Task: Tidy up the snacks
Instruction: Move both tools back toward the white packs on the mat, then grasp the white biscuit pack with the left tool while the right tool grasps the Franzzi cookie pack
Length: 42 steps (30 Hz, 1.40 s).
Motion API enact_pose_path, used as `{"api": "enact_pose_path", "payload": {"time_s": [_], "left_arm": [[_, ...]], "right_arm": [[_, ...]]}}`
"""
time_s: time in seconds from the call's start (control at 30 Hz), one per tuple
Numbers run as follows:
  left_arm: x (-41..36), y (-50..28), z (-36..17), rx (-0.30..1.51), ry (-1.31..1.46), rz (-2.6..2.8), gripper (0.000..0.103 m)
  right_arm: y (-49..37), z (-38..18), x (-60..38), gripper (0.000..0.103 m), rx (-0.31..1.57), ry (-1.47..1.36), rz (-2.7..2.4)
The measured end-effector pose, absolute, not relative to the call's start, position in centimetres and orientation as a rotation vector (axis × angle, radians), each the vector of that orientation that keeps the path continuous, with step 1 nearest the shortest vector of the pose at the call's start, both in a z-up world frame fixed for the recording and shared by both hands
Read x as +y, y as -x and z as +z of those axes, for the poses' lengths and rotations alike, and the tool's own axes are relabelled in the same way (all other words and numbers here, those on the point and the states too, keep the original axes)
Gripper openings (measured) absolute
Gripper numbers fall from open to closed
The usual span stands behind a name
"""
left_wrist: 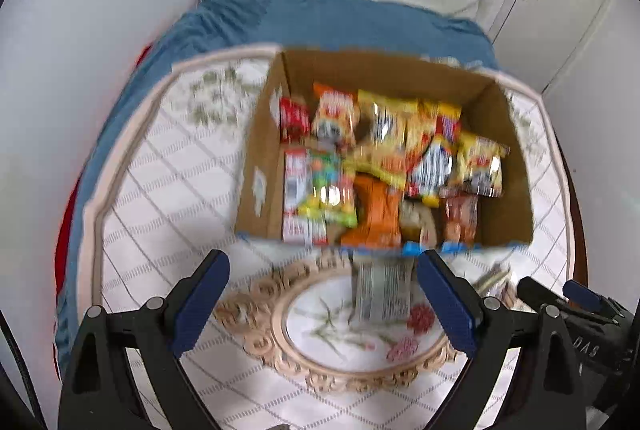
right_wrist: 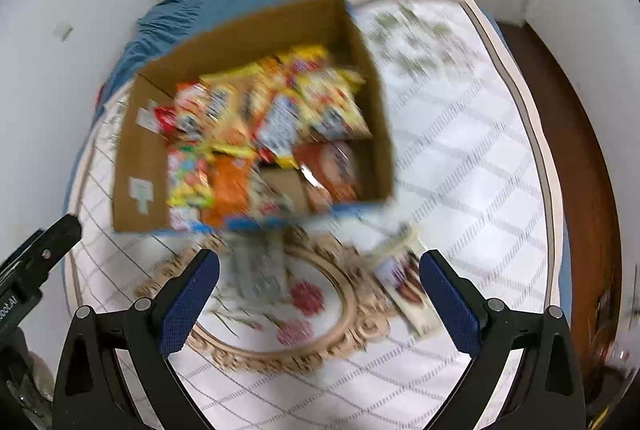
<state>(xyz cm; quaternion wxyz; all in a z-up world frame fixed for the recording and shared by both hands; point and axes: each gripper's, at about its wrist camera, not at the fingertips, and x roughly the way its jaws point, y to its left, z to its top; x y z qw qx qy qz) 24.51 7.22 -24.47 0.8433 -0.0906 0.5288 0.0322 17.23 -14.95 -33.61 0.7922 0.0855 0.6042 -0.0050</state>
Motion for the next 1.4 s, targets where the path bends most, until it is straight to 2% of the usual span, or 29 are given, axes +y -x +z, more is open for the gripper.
{"api": "enact_pose_path", "payload": {"time_s": [0.33, 0.8, 0.87, 0.9, 0.93, 1.0, 1.2, 1.4], "left_arm": [[2.9, -24.2, -33.2, 1.276, 0.156, 0.03, 0.096], [-2.8, -29.6, -42.1, 1.461, 0.094, -0.052, 0.096], [-3.0, -30.0, -42.6, 1.464, 0.112, -0.059, 0.09], [-3.0, -30.0, -42.8, 1.464, 0.117, -0.06, 0.077], [-3.1, -29.9, -42.9, 1.468, 0.115, -0.055, 0.069], [-3.0, -29.2, -42.9, 1.457, 0.114, -0.055, 0.069], [-2.6, -24.8, -43.1, 1.49, 0.112, -0.037, 0.068], [-0.9, -17.1, -42.4, 1.543, 0.146, 0.005, 0.069]], "right_arm": [[-13.5, -42.3, -21.3, 0.102, 1.446, -0.253, -0.148], [-16.9, -48.2, -18.6, 0.102, 1.519, 0.239, -0.006], [-17.0, -48.6, -18.3, 0.099, 1.532, 0.241, 0.002], [-16.9, -48.8, -18.2, 0.092, 1.54, 0.228, 0.002], [-17.0, -48.9, -18.1, 0.083, 1.549, 0.213, 0.002], [-16.8, -49.3, -18.3, 0.071, 1.564, 0.18, -0.015], [-14.7, -49.7, -18.1, 0.07, 1.612, 0.037, 0.022], [-10.4, -49.7, -16.9, 0.07, 1.672, -0.136, 0.087]]}}
